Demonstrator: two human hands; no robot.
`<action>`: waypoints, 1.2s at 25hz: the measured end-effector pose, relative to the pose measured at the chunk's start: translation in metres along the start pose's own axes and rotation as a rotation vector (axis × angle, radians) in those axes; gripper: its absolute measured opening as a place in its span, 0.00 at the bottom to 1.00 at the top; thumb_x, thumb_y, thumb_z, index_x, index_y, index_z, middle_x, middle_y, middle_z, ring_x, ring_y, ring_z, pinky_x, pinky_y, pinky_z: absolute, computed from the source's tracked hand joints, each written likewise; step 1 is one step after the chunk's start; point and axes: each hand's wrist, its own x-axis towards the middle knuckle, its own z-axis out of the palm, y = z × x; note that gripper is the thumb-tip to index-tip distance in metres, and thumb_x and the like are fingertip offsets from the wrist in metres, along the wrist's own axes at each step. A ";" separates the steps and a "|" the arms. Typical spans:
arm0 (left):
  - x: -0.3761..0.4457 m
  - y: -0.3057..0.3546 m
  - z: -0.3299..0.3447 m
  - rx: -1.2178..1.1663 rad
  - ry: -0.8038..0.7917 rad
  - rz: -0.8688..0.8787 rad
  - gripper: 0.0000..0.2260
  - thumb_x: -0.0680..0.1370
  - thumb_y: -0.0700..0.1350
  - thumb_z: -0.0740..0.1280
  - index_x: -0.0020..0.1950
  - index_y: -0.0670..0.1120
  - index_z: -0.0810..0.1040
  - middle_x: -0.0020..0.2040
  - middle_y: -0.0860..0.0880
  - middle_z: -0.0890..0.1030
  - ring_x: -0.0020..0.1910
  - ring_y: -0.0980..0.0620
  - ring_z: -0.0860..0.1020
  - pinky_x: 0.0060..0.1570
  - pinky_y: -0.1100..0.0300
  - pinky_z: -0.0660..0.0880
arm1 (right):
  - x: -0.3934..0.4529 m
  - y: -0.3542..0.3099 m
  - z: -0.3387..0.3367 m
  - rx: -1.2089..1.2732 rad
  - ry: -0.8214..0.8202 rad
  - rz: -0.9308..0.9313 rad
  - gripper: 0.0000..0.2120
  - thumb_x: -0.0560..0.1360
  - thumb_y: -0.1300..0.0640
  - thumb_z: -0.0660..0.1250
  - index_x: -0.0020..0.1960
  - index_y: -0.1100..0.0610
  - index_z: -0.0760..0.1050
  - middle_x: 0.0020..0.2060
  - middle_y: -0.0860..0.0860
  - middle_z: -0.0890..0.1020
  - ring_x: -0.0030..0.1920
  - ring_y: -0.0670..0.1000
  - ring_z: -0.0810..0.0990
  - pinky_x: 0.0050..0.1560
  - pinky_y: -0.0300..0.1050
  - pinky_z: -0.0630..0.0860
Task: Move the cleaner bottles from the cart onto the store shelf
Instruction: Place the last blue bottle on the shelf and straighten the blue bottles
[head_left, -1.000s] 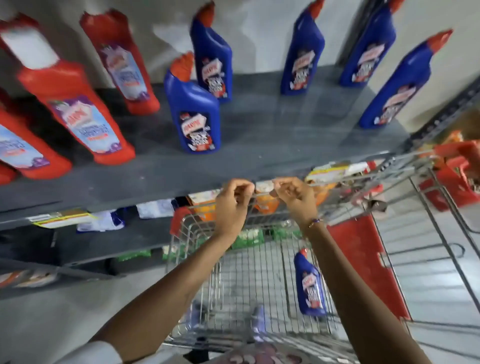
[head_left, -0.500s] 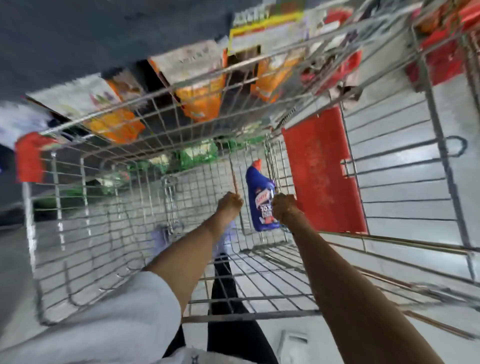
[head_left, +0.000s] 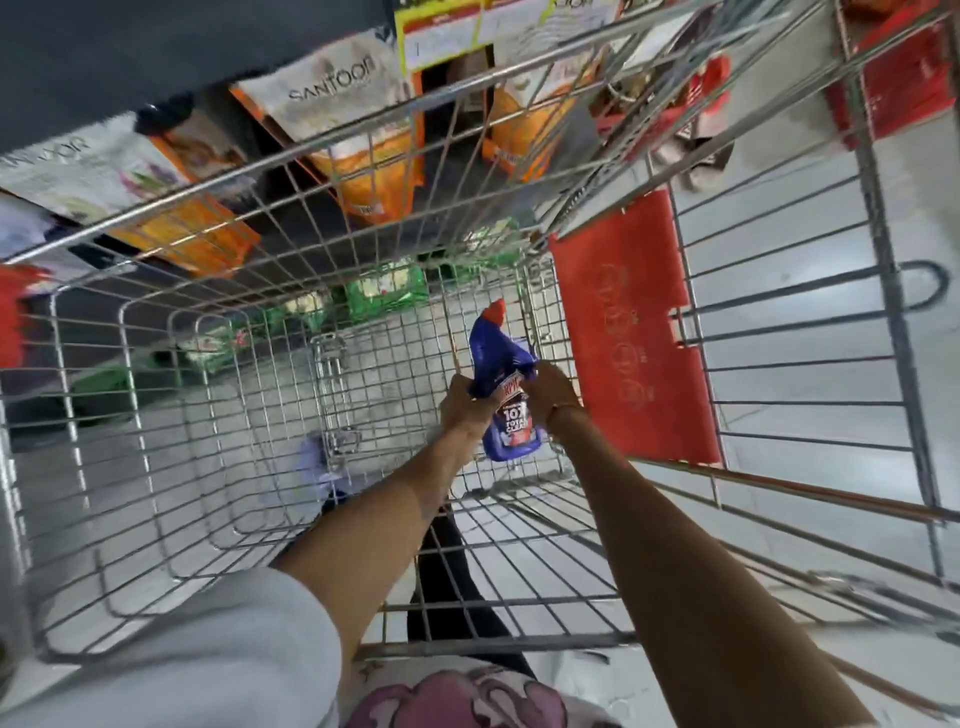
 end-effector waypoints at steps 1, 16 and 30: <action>-0.006 0.001 -0.015 -0.060 -0.052 0.022 0.19 0.68 0.52 0.74 0.50 0.41 0.74 0.47 0.43 0.83 0.41 0.46 0.80 0.31 0.58 0.74 | -0.006 -0.006 -0.006 0.093 -0.037 -0.008 0.19 0.76 0.61 0.60 0.64 0.67 0.66 0.62 0.65 0.73 0.62 0.62 0.72 0.59 0.50 0.69; -0.174 0.112 -0.263 -0.491 -0.012 0.758 0.16 0.62 0.38 0.73 0.44 0.50 0.72 0.38 0.55 0.83 0.38 0.61 0.79 0.43 0.64 0.77 | -0.160 -0.244 -0.114 0.509 -0.291 -0.811 0.23 0.64 0.54 0.73 0.54 0.66 0.74 0.39 0.39 0.84 0.43 0.39 0.79 0.45 0.34 0.76; -0.175 0.278 -0.345 -0.559 0.217 0.985 0.15 0.68 0.32 0.72 0.43 0.48 0.71 0.47 0.45 0.81 0.44 0.53 0.79 0.49 0.58 0.77 | -0.132 -0.409 -0.198 0.598 0.025 -1.077 0.17 0.76 0.67 0.60 0.64 0.65 0.69 0.44 0.37 0.84 0.48 0.36 0.78 0.47 0.31 0.75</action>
